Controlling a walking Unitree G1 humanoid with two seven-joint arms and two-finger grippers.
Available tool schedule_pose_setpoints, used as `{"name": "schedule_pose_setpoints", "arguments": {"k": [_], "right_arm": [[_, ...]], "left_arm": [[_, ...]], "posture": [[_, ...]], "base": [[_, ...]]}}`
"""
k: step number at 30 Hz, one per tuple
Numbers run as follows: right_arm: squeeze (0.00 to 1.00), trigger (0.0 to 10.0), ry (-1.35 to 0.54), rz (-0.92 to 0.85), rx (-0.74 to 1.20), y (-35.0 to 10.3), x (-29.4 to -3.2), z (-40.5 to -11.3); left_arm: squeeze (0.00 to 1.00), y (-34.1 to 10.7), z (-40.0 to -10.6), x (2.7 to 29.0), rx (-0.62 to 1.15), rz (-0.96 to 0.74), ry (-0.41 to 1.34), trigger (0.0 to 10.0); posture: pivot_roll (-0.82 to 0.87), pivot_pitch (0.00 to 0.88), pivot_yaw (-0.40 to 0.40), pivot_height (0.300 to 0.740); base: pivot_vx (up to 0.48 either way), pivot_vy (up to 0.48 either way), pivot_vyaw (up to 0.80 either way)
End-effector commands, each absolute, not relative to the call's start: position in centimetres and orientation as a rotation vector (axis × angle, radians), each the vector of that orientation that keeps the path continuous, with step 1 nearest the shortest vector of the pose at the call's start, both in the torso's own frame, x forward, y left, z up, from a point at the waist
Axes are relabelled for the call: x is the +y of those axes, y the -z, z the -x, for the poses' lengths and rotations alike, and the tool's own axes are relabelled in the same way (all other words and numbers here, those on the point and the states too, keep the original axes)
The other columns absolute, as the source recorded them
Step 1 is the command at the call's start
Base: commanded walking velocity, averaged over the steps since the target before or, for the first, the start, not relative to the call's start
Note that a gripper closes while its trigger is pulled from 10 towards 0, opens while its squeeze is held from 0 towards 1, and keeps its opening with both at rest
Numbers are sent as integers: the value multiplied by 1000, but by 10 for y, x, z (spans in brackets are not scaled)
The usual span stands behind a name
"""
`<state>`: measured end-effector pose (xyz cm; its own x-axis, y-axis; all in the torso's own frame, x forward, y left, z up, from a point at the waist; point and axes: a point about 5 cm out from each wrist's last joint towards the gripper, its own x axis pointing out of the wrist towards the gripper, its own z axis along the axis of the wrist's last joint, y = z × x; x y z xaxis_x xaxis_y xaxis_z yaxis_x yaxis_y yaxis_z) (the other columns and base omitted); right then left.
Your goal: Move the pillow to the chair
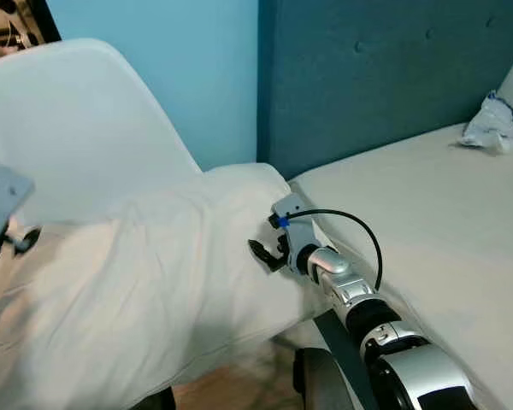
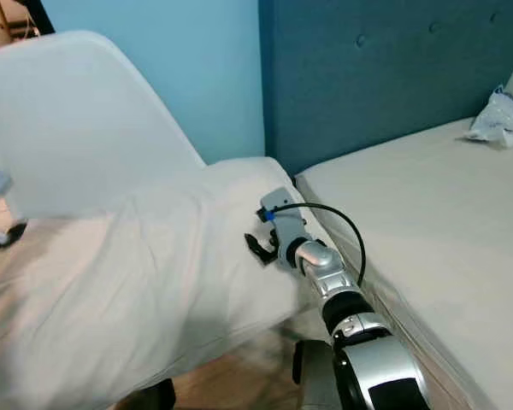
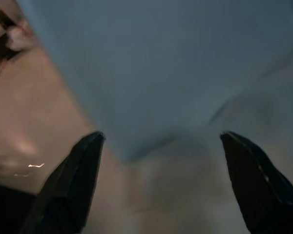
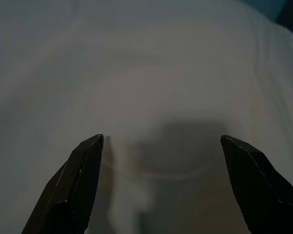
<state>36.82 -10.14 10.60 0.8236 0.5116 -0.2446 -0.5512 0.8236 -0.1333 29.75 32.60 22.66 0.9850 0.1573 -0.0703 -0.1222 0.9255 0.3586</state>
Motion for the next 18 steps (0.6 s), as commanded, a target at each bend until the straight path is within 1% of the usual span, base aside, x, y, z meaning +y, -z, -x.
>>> {"name": "schedule_pose_setpoints", "arguments": {"k": [1, 2, 3, 4, 6, 7, 8, 9, 11, 14, 15, 17, 18], "right_arm": [[0, 10000, -554, 169, 159, -110, -100, -369], [0, 10000, -490, 90, 65, -126, -104, -374], [0, 10000, -490, 90, 65, -126, -104, -374], [0, 10000, -460, 50, 33, -132, -106, -376], [0, 10000, -400, -39, -92, -156, -114, -381], [0, 10000, -400, -39, -92, -156, -114, -381], [0, 10000, -370, -69, -161, -169, -119, -382], [0, 10000, -370, -69, -161, -169, -119, -382], [0, 10000, -323, -133, -264, -190, -129, -382], [0, 10000, -276, -126, -292, -195, -139, -379], [0, 10000, -276, -126, -292, -195, -139, -379], [0, 10000, -236, -93, -260, -184, -146, -376], [0, 10000, -225, -83, -244, -178, -149, -374]], "left_arm": [[0, -221, -296, 331, 104, -282, -191, 10000], [0, -207, -305, 319, 109, -168, -255, 10000], [0, -207, -305, 319, 109, -168, -255, 10000], [0, -200, -309, 313, 127, -152, -273, 10000], [0, -188, -315, 297, 117, -185, -309, 10000], [0, -188, -315, 297, 117, -185, -309, 10000], [0, -183, -318, 288, 108, -168, -300, 10000], [0, -183, -318, 288, 108, -168, -300, 10000], [0, -172, -324, 262, 113, -141, -270, 10000], [0, -161, -329, 234, 116, -76, -244, 10000], [0, -161, -329, 234, 116, -76, -244, 10000], [0, -158, -332, 218, 73, -27, -204, 10000], [0, -157, -332, 213, 51, -30, -199, 10000]], "posture": [[42, 94, -15, 550], [42, 93, -18, 550], [42, 93, -18, 550], [42, 93, -18, 550], [35, 92, -17, 550], [35, 92, -17, 550], [35, 92, -17, 550], [35, 92, -17, 550], [25, 87, -8, 550], [23, 80, -6, 550], [23, 80, -6, 550], [23, 73, -6, 550], [21, 71, -5, 550]], "base": [[0, 0, 0], [0, 0, 0], [0, 0, 0], [0, 0, 0], [0, 0, 0], [0, 0, 0], [0, 0, 0], [0, 0, 0], [0, 0, 0], [0, 0, 0], [0, 0, 0], [0, 0, 0], [0, 0, 0]]}}
